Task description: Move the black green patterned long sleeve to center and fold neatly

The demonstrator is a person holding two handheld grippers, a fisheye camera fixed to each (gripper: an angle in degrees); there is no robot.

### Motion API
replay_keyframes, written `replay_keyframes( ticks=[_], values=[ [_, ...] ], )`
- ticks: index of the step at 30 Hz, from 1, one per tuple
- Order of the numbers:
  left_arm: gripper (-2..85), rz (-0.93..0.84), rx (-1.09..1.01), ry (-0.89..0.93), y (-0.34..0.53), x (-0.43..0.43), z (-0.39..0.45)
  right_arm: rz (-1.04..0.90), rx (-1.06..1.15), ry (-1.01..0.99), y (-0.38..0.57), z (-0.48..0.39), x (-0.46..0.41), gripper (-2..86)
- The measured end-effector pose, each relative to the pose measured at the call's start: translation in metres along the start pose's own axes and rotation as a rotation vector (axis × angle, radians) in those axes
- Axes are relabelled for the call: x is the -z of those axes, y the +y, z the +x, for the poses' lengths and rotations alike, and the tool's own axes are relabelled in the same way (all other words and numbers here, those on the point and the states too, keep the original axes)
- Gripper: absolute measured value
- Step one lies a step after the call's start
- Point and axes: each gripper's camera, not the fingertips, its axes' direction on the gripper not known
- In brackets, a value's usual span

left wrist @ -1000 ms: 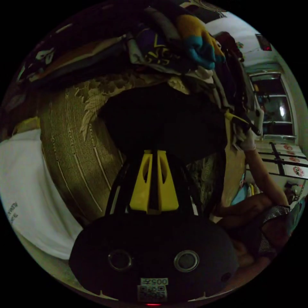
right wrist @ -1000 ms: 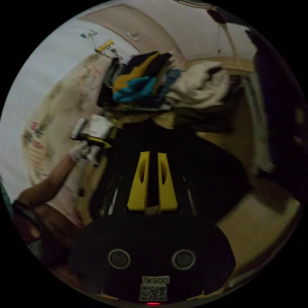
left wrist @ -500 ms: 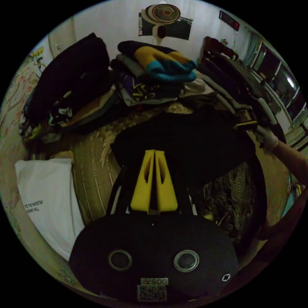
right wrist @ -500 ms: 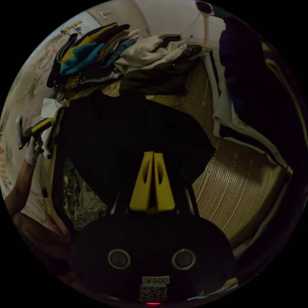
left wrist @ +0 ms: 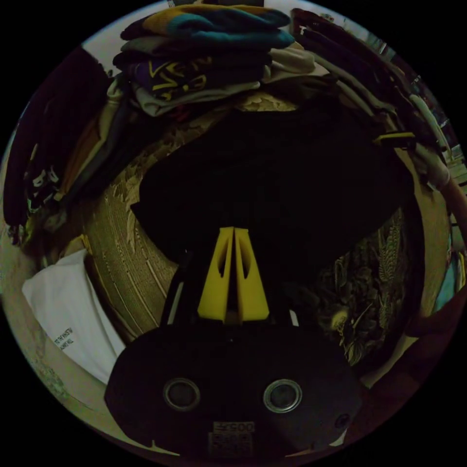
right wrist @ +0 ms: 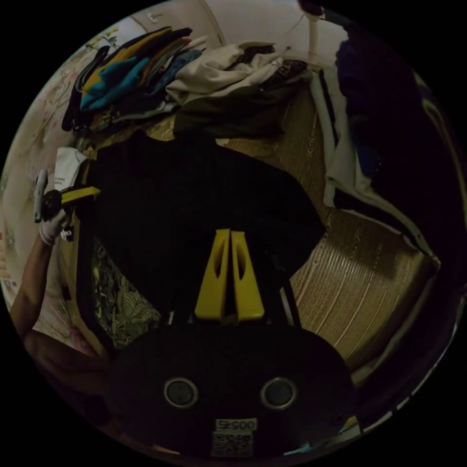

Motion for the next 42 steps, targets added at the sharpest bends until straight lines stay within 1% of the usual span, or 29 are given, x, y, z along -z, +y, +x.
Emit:
replay_keyframes(
  ticks=[3, 6, 9, 12, 14, 16, 18, 20, 21, 23, 26, 28, 30, 34, 35, 37, 40, 42],
  values=[
    [-0.1, -0.004, 0.029, -0.007, 0.018, -0.006, 0.002, 0.010, 0.038, 0.064, 0.002, -0.003, -0.011, -1.7],
    [-0.1, 0.006, 0.070, 0.026, 0.040, -0.012, 0.000, 0.034, 0.080, 0.149, 0.007, -0.007, -0.023, -1.6],
    [0.0, 0.013, 0.130, 0.052, 0.062, -0.017, -0.001, 0.043, 0.070, 0.171, 0.013, -0.002, -0.035, -1.6],
    [-0.1, 0.042, 0.162, 0.010, 0.088, -0.021, 0.008, 0.044, 0.007, 0.128, 0.018, 0.013, -0.046, -1.6],
    [-0.1, 0.072, 0.156, -0.065, 0.109, -0.024, 0.021, 0.052, -0.038, 0.101, 0.023, 0.022, -0.054, -1.5],
    [0.0, 0.095, 0.169, -0.095, 0.126, -0.026, 0.026, 0.061, -0.096, 0.064, 0.031, 0.034, -0.062, -1.2],
    [0.1, 0.116, 0.199, -0.066, 0.144, -0.025, 0.026, 0.092, -0.104, 0.033, 0.038, 0.043, -0.064, -1.0],
    [0.2, 0.179, 0.229, 0.019, 0.172, -0.013, 0.023, 0.164, -0.108, 0.003, 0.047, 0.052, -0.061, -0.9],
    [0.3, 0.208, 0.233, 0.031, 0.180, -0.008, 0.022, 0.203, -0.098, -0.048, 0.053, 0.059, -0.058, -0.8],
    [0.7, 0.303, 0.220, 0.107, 0.214, 0.014, 0.020, 0.229, -0.065, -0.147, 0.062, 0.069, -0.055, -0.7],
    [2.2, 0.390, 0.160, 0.138, 0.265, 0.042, 0.024, 0.222, 0.059, -0.238, 0.085, 0.077, -0.054, 0.1],
    [4.1, 0.397, 0.098, 0.161, 0.299, 0.053, 0.031, 0.142, 0.156, -0.319, 0.112, 0.083, -0.062, 2.7],
    [6.0, 0.357, 0.035, 0.191, 0.335, 0.058, 0.041, 0.050, 0.200, -0.401, 0.138, 0.089, -0.075, 4.0],
    [7.9, 0.160, -0.072, 0.215, 0.424, 0.043, 0.075, -0.213, 0.181, -0.480, 0.209, 0.111, -0.125, 5.6],
    [8.2, 0.107, -0.071, 0.212, 0.449, 0.034, 0.083, -0.247, 0.164, -0.491, 0.219, 0.116, -0.133, 5.8],
    [8.6, 0.059, -0.038, 0.212, 0.484, 0.021, 0.093, -0.358, 0.090, -0.553, 0.258, 0.133, -0.166, 6.2],
    [9.1, -0.015, 0.047, 0.228, 0.535, -0.007, 0.103, -0.421, 0.024, -0.608, 0.292, 0.151, -0.201, 6.4],
    [9.3, -0.059, 0.097, 0.268, 0.557, -0.026, 0.106, -0.448, 0.023, -0.603, 0.303, 0.157, -0.219, 6.5]
  ],
)
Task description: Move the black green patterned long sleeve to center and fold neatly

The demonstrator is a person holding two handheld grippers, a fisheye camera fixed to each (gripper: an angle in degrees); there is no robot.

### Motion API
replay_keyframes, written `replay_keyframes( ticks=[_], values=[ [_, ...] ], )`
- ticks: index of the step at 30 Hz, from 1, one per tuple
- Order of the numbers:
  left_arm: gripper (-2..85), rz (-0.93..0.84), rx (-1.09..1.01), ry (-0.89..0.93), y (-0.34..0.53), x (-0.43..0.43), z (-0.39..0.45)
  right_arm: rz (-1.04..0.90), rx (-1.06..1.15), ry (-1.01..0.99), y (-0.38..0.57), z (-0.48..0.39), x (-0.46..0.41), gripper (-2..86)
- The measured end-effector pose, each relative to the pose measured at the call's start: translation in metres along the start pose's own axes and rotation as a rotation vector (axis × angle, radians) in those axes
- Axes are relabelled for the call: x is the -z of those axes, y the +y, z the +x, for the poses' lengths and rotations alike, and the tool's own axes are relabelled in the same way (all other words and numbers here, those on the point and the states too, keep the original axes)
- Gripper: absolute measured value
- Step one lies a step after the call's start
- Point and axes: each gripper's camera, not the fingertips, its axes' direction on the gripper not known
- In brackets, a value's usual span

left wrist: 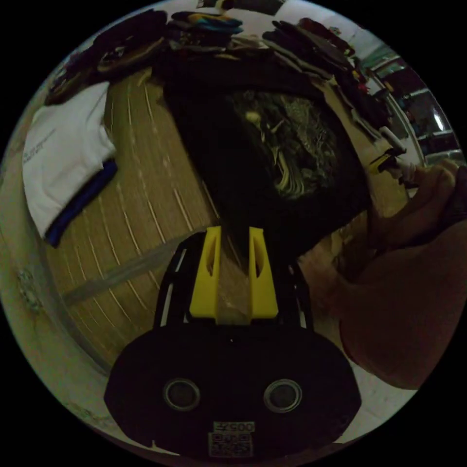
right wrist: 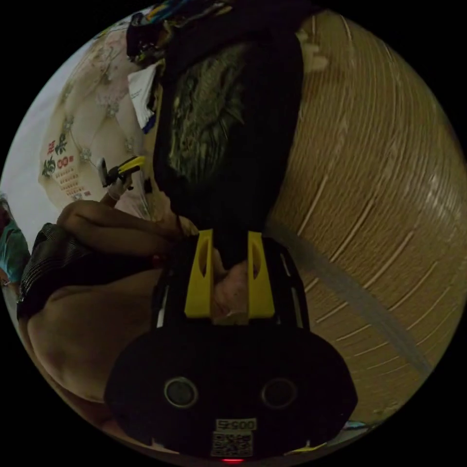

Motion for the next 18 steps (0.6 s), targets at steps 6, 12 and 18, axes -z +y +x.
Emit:
replay_keyframes(
  ticks=[6, 12, 18],
  values=[
    [9.8, -0.073, 0.024, 0.028, 0.035, -0.040, -0.001, -0.068, 0.021, 0.026, 0.007, 0.040, -0.026, 6.9],
    [9.7, -0.103, 0.037, 0.081, 0.052, -0.072, -0.008, -0.132, 0.053, -0.025, 0.008, 0.070, -0.050, 6.6],
    [10.4, -0.097, 0.067, 0.114, 0.069, -0.093, -0.019, -0.148, 0.058, -0.078, 0.009, 0.097, -0.063, 4.8]
  ],
)
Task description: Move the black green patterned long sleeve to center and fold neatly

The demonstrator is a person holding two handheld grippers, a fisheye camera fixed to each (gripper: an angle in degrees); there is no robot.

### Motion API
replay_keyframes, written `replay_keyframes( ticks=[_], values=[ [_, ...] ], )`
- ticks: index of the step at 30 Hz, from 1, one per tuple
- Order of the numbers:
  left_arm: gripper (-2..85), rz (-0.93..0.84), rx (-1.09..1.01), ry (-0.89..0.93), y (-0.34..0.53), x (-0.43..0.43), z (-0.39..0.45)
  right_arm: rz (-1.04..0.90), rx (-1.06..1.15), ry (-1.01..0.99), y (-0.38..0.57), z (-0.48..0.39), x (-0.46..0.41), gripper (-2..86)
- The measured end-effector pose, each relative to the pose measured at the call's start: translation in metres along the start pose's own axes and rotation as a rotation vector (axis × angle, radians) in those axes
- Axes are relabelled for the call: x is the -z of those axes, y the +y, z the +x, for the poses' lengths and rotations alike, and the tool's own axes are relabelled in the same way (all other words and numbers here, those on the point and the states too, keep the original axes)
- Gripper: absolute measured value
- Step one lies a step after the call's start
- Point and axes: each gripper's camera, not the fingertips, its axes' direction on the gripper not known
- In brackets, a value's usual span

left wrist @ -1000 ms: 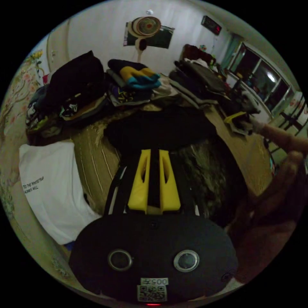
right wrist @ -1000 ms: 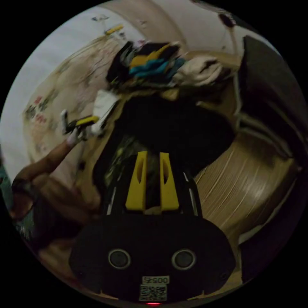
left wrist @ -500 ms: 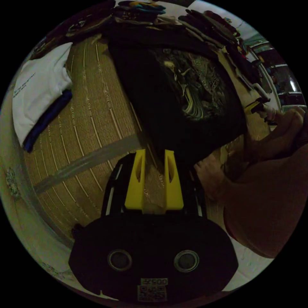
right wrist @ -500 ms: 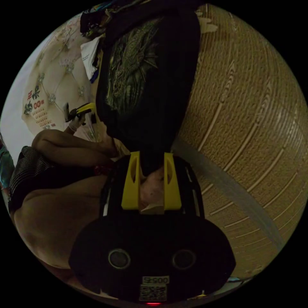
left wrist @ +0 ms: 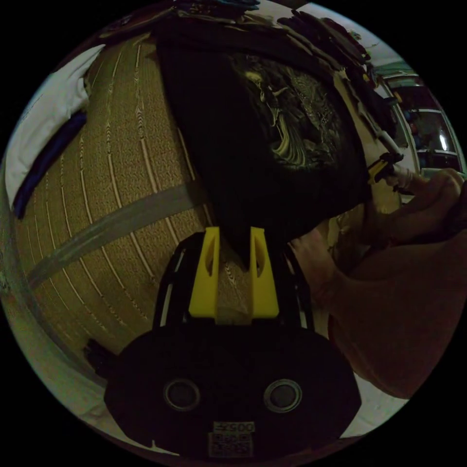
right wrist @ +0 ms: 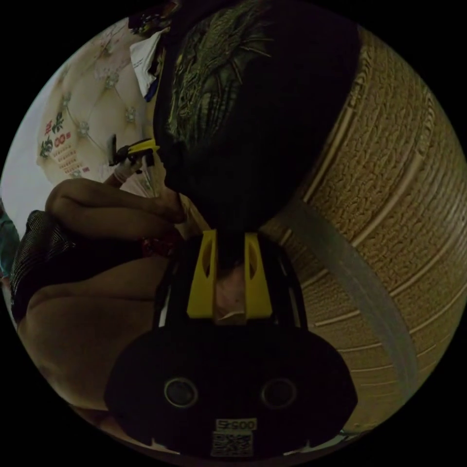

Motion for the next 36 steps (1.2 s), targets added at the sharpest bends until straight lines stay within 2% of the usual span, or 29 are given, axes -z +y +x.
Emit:
replay_keyframes(
  ticks=[4, 9, 13, 17, 18, 24, 30, 33, 36],
  values=[
    [10.8, 0.013, 0.026, -0.038, 0.014, 0.002, -0.014, -0.029, -0.001, -0.027, 0.007, 0.015, -0.002, 5.8],
    [11.1, 0.000, 0.085, 0.070, 0.017, -0.020, -0.039, -0.061, 0.004, -0.102, 0.008, 0.027, -0.005, 6.8],
    [6.9, 0.014, 0.126, 0.074, 0.011, -0.032, -0.058, -0.084, 0.006, -0.091, 0.007, 0.031, -0.006, 3.5],
    [2.8, -0.022, 0.079, 0.400, 0.002, -0.040, -0.083, -0.065, 0.011, -0.149, 0.009, 0.031, 0.003, 0.1],
    [2.4, -0.012, 0.067, 0.420, 0.001, -0.037, -0.085, -0.051, 0.031, -0.164, 0.012, 0.028, 0.010, -0.5],
    [0.5, -0.047, -0.048, 0.382, -0.005, -0.001, -0.092, -0.023, 0.062, -0.189, 0.038, 0.011, 0.047, -1.2],
    [0.1, -0.221, -0.092, 0.453, -0.013, -0.011, -0.091, -0.118, 0.081, -0.263, 0.048, -0.015, 0.056, -1.1],
    [-0.1, -0.162, -0.072, 0.551, -0.031, 0.003, -0.103, -0.050, 0.140, -0.381, 0.043, -0.034, 0.075, -0.9],
    [-0.4, -0.065, -0.109, 0.508, -0.077, 0.044, -0.122, 0.083, 0.248, -0.385, 0.024, -0.062, 0.118, -0.7]
  ],
)
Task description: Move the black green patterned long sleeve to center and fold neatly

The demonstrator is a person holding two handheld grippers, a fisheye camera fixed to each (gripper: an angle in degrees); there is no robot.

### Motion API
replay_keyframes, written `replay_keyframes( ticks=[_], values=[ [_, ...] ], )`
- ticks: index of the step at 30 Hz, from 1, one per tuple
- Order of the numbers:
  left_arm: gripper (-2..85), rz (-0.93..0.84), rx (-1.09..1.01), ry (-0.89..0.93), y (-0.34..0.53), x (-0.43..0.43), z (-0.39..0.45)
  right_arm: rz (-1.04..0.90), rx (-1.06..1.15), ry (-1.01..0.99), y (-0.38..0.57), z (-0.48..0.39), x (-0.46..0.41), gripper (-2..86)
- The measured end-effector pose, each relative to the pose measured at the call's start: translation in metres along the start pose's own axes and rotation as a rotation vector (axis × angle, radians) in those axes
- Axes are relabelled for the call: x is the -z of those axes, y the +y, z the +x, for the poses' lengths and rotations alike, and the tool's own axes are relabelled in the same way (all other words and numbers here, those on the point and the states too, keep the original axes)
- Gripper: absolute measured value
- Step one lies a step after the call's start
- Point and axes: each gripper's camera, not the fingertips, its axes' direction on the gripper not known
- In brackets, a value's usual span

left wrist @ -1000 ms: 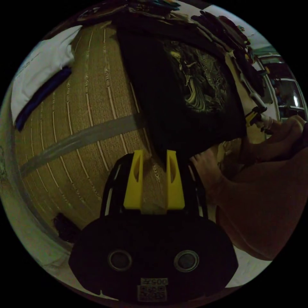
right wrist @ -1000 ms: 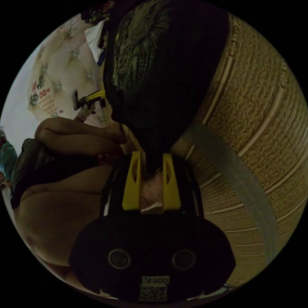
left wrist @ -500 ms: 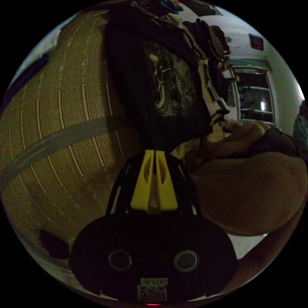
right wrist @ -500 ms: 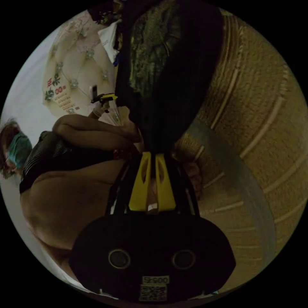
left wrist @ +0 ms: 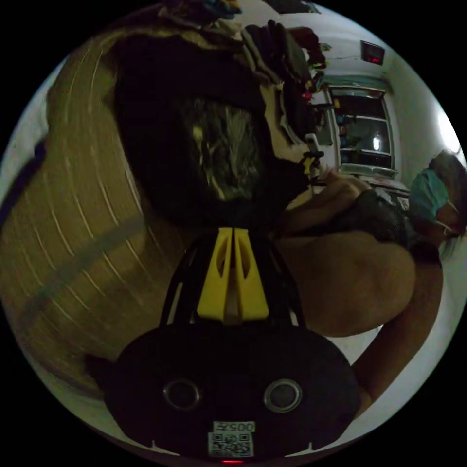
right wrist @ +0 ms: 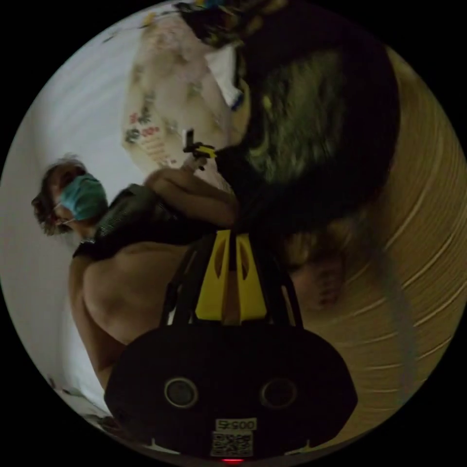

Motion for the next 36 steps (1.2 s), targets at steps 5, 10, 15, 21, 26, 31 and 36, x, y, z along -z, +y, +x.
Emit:
replay_keyframes(
  ticks=[5, 10, 15, 21, 26, 31, 36],
  values=[
    [-0.3, 0.175, 0.024, -0.232, -0.123, 0.102, -0.020, 0.209, 0.166, 0.164, -0.065, -0.058, 0.068, 0.4],
    [-0.1, 0.414, 0.144, -0.182, -0.199, 0.141, -0.068, 0.572, -0.004, 0.407, -0.115, -0.078, 0.118, 3.8],
    [-0.5, 0.648, 0.097, -0.262, -0.205, 0.149, -0.074, 0.644, -0.003, 0.622, -0.139, -0.117, 0.105, 4.6],
    [-0.7, 0.567, -0.017, -0.267, -0.245, 0.123, -0.074, 0.506, 0.060, 0.666, -0.204, -0.156, 0.066, -0.1],
    [-0.7, 0.343, -0.006, -0.375, -0.320, 0.096, -0.082, 0.318, 0.006, 0.526, -0.272, -0.160, 0.037, -0.9],
    [-0.7, 0.438, 0.163, -0.534, -0.343, 0.125, -0.103, 0.663, -0.142, 0.871, -0.307, -0.204, 0.053, -1.0],
    [-0.7, 0.608, 0.108, -0.528, -0.342, 0.146, -0.091, 0.739, -0.049, 0.967, -0.331, -0.260, 0.025, -1.0]
  ],
)
